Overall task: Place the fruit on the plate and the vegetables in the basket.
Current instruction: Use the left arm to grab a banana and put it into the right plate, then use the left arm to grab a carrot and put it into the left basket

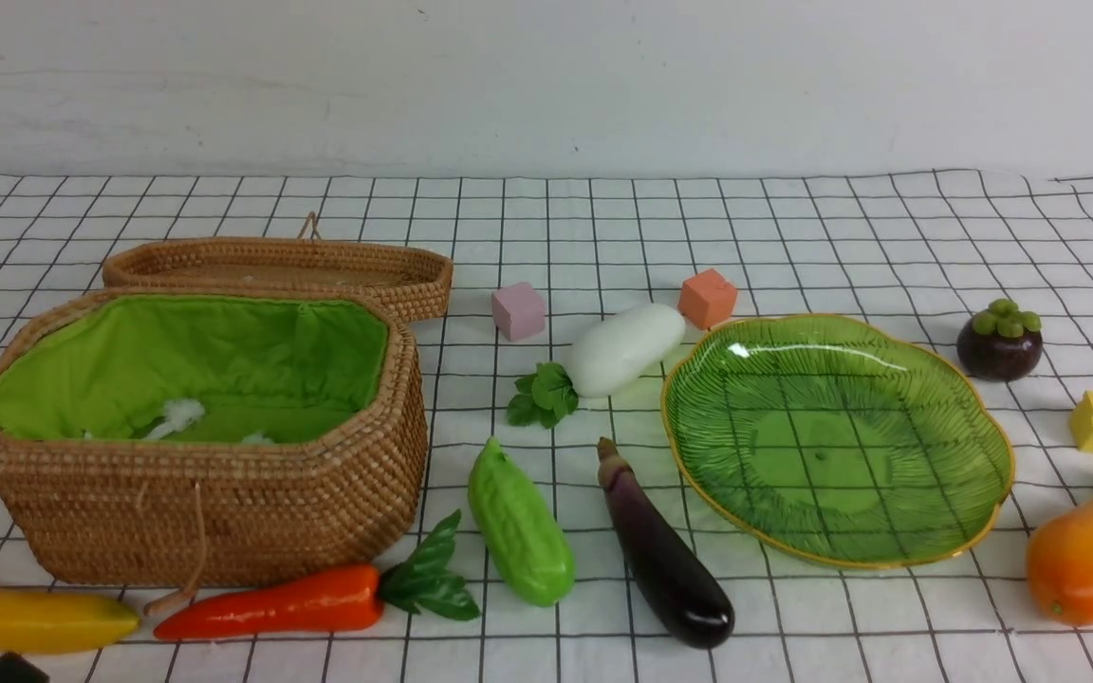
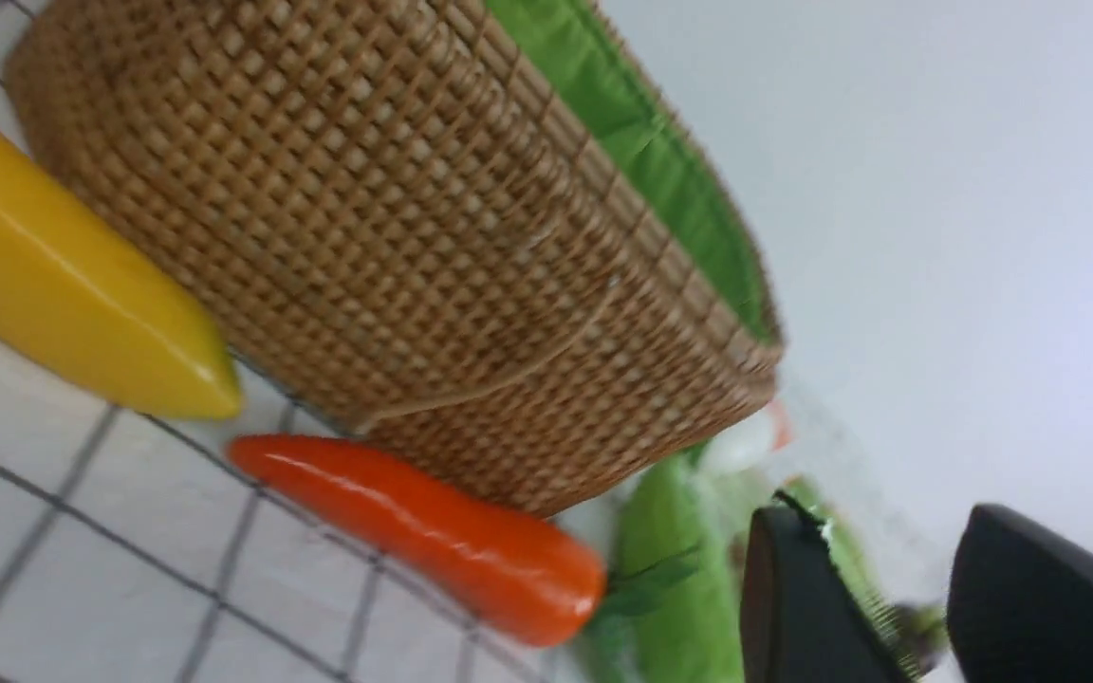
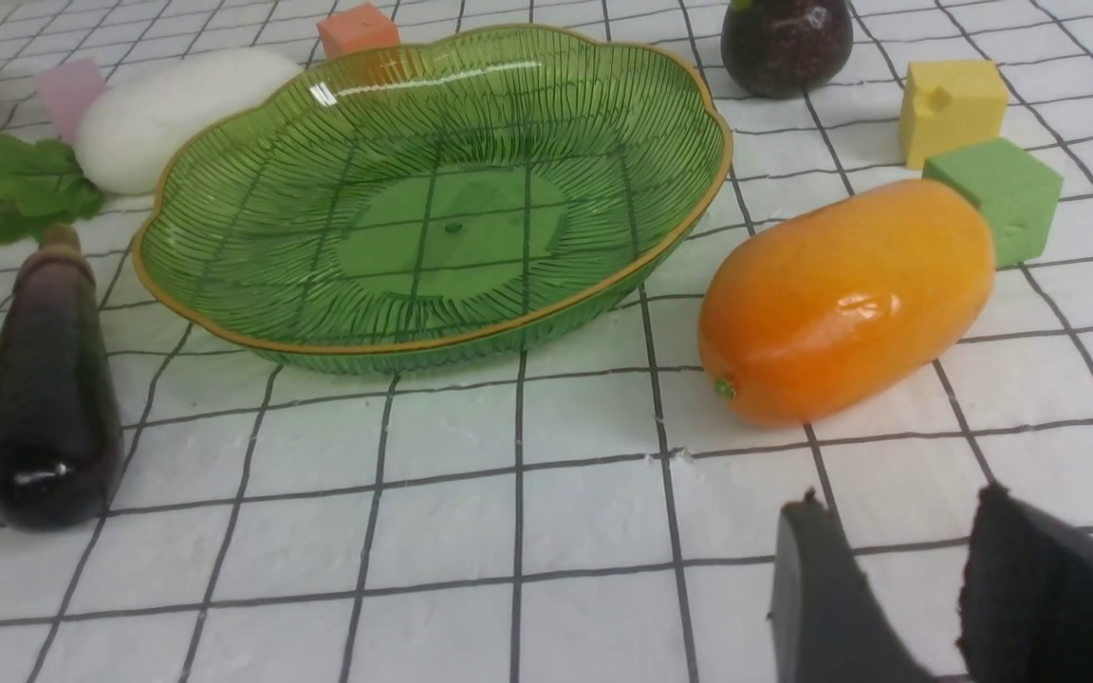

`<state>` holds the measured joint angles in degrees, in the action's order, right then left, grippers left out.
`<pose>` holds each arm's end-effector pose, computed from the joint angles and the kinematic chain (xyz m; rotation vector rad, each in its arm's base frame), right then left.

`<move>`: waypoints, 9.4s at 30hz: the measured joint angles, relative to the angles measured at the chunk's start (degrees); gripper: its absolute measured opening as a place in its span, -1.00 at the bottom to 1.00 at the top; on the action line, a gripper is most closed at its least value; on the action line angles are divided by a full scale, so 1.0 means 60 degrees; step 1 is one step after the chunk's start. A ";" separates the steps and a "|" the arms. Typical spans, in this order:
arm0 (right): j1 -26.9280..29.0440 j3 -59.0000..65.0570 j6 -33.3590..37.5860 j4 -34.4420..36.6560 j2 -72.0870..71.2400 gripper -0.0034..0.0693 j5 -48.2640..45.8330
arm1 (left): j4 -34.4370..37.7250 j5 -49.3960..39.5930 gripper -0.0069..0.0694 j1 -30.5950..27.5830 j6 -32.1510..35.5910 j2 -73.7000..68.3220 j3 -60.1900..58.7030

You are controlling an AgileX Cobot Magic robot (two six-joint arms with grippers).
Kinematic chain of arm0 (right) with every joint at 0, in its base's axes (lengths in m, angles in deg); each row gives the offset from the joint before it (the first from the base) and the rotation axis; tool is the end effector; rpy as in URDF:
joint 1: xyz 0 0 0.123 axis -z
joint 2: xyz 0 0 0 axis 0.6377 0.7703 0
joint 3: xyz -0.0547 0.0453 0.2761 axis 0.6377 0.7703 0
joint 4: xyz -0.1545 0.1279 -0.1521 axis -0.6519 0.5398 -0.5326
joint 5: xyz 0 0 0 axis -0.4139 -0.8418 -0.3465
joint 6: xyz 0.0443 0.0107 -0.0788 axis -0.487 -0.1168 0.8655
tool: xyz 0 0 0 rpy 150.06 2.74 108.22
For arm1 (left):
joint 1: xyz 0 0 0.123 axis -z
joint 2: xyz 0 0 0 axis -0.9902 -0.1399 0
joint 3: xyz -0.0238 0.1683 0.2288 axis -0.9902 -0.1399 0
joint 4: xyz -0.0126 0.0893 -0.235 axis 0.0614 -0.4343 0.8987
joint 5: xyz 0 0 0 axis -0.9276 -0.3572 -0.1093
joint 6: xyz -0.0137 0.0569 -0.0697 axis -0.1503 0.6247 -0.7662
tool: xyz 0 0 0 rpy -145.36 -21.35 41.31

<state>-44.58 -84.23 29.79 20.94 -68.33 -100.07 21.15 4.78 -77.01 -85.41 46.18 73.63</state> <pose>0.0522 0.0027 0.1745 0.0638 1.8723 0.1359 0.0554 -0.0136 0.1911 -0.6596 1.5826 -0.8739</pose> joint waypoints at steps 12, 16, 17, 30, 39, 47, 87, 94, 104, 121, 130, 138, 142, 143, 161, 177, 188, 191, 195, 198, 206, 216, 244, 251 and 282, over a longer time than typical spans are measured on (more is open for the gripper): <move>0.0000 0.0000 0.0000 0.0000 0.0000 -0.23 0.0000 | 0.0568 -0.1426 -0.60 0.0000 0.1961 -0.0555 0.2223; 0.0000 0.0000 0.0000 -0.0023 0.0000 -0.23 0.0000 | -0.0541 -0.2671 -0.83 0.0000 0.2432 -0.2405 0.3713; 0.0000 0.0000 0.0000 -0.0032 0.0000 -0.23 0.0000 | -0.0692 -0.2938 -0.85 0.0000 0.2450 -0.2713 0.3981; 0.0000 0.0105 -0.2105 0.3342 0.0000 -0.23 0.1186 | -0.2367 -0.5917 -0.85 0.0000 0.2345 -0.6352 0.5960; 0.0000 -0.0668 -0.2504 0.4944 0.0076 -0.32 0.1196 | -0.3172 -0.6260 -0.85 0.0000 0.1694 -0.6428 0.6089; -0.0021 -0.6205 0.1571 0.4727 0.3458 -0.52 -0.4511 | -0.4693 -0.7472 -0.85 0.0000 0.0602 -0.6972 0.7252; -0.5467 -1.1151 0.6757 0.5306 0.6660 -0.49 -0.8391 | -0.3182 -0.4433 -0.64 -0.5602 0.2007 -1.2474 0.7489; -0.5467 -1.1151 0.6757 0.5121 0.6660 -0.49 -0.8391 | -0.3094 -0.3419 0.12 -0.5602 0.2099 -1.3731 0.7489; -0.5467 -1.1151 0.6757 0.4759 0.6660 -0.49 -0.8391 | -0.2858 -0.2042 0.41 -0.5602 0.2486 -1.4918 0.7489; -0.5467 -1.1151 0.6765 0.4645 0.6660 -0.47 -0.8365 | -0.2556 -0.1125 0.41 -0.5602 0.3070 -1.5891 0.7498; -0.5467 -1.1151 0.6765 0.4645 0.6660 -0.46 -0.8347 | -0.3524 -0.1406 -0.01 -0.5602 0.3060 -1.5836 0.7515; -0.5467 -1.1151 0.6756 0.4645 0.6660 -0.46 -0.8347 | -0.5694 -0.3513 -0.01 -0.5602 0.1767 -1.4104 0.8334; -0.5467 -1.1151 0.6322 0.4382 0.6660 -0.46 -0.8289 | -0.6037 -0.4528 -0.01 -0.5602 0.1174 -1.2700 0.8806; -0.5467 -1.1151 0.6220 0.4288 0.6660 -0.46 -0.8278 | -0.6027 -0.4692 -0.01 -0.5602 0.1150 -1.2390 0.8878; -0.5467 -1.1151 0.0041 -0.0026 0.6690 -0.42 -0.7525 | -0.4286 -0.4686 -0.01 0.3896 0.3026 -1.3067 1.2172; -0.5467 -1.1151 -0.0328 0.1026 0.6690 -0.41 -0.8407 | -0.5471 -0.9204 -0.01 0.5652 0.2247 -2.3630 2.5780; -0.5467 -1.1151 -0.2569 -0.1827 0.6690 -0.40 -0.8416 | -0.5241 -0.8119 -0.01 0.5652 0.2578 -2.5134 2.6677; -0.5467 -1.1151 -0.2554 -0.1714 0.6690 -0.40 -0.8416 | -0.5056 -0.7475 0.00 0.5652 0.2978 -2.5442 2.6665; -0.5467 -1.1151 -0.2490 -0.1490 0.6690 -0.39 -0.8416 | -0.4830 -0.7217 0.21 0.5644 0.3018 -2.5473 2.6501; -0.5467 -1.1151 -0.2467 -0.1289 0.6690 -0.38 -0.8416 | -0.4539 -0.7189 0.68 0.5644 0.3018 -2.5385 2.6168; -0.5467 -1.1151 -0.1815 -0.1245 0.6690 -0.37 -0.8416 | -0.4607 -0.9667 0.65 0.5653 0.3018 -2.2982 2.4461; -0.5467 -1.1151 -0.0669 -0.0445 0.6690 -0.36 -0.8416 | -0.5931 -1.0317 -0.85 0.6173 0.4643 -1.6480 1.9379; -0.5467 -1.1151 0.1976 0.2510 0.6690 -0.34 -0.7121 | -0.4535 -0.6696 -0.74 0.4522 0.7865 -1.2783 0.8106; -0.5467 -1.1151 0.1993 0.2530 0.6690 -0.32 -0.7462 | -0.3522 -0.6601 -0.72 0.3613 0.9945 -1.2343 0.8106; -0.5467 -1.1151 0.2502 0.2509 0.6690 -0.32 -0.7462 | -0.6167 -0.2997 0.48 0.3575 1.0107 -1.4823 0.7991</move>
<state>-77.38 -151.14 44.80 36.00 -28.19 -144.85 -15.85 -13.20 -55.56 -24.77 -42.76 121.58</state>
